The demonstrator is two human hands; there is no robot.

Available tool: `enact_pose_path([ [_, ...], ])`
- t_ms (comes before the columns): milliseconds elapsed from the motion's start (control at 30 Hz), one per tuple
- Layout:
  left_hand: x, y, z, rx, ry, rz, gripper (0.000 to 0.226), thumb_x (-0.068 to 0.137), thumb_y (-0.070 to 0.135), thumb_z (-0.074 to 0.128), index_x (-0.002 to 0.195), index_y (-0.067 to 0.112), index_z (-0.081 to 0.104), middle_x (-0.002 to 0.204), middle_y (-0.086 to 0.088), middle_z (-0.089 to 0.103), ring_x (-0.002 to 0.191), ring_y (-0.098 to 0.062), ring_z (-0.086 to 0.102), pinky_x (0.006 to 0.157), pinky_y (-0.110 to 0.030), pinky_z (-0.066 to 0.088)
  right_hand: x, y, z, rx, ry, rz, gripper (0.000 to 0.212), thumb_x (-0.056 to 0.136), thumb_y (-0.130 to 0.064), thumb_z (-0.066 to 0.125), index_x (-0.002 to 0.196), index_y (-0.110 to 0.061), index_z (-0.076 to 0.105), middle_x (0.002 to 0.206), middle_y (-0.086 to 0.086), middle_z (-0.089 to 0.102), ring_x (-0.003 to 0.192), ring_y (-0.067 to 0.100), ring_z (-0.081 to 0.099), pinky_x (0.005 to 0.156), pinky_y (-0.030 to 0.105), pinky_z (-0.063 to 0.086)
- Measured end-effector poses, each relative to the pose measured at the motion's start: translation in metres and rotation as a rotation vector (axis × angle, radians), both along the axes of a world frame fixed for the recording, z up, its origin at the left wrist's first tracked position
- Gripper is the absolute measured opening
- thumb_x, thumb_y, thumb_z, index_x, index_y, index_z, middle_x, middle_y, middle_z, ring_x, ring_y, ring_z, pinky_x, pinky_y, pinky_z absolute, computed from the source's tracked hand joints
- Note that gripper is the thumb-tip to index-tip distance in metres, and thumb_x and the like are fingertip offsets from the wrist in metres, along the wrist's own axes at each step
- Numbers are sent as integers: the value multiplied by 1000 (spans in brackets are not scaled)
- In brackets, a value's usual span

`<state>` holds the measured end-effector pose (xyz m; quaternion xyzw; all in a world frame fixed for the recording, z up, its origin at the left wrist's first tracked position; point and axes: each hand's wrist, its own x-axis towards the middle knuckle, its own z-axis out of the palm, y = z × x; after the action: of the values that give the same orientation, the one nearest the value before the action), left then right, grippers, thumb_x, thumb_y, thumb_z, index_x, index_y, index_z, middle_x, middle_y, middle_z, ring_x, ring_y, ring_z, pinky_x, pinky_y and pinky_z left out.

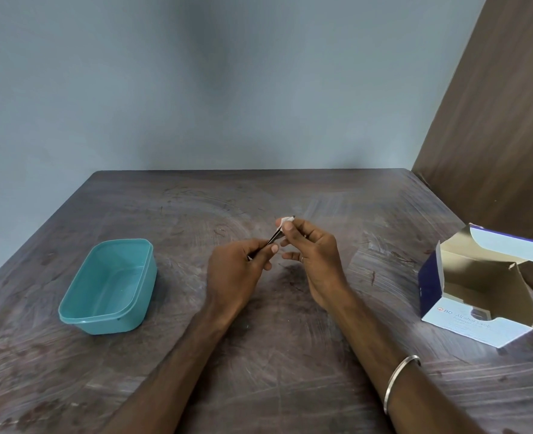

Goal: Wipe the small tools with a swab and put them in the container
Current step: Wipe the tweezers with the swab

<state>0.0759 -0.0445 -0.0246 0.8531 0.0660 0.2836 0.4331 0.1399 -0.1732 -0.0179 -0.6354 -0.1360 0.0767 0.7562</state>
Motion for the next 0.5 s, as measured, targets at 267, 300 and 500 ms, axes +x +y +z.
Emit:
enact_pose_path([
  [267, 0, 1, 3, -272, 112, -93, 24, 95, 38, 62, 82, 25, 77, 60, 7, 68, 45, -11, 51, 47, -28, 42, 1, -2, -1, 9, -18, -3, 15, 99, -24, 60, 105, -21, 74, 91, -2, 75, 87, 11, 70, 74, 28, 57],
  [300, 0, 1, 5, -354, 137, -130, 23, 96, 35, 60, 87, 23, 78, 65, 3, 70, 47, -15, 50, 46, -28, 42, 1, -2, 0, 8, -24, 1, 16, 99, -24, 59, 106, -21, 73, 93, -2, 75, 88, 11, 70, 73, 28, 57],
  [500, -4, 3, 10, -474, 132, -152, 15, 92, 24, 69, 88, 12, 76, 72, -6, 74, 45, -14, 48, 43, -25, 40, -2, 1, 0, -8, -57, 16, 14, 98, -23, 62, 103, -23, 74, 89, 0, 74, 88, 12, 69, 79, 36, 55],
])
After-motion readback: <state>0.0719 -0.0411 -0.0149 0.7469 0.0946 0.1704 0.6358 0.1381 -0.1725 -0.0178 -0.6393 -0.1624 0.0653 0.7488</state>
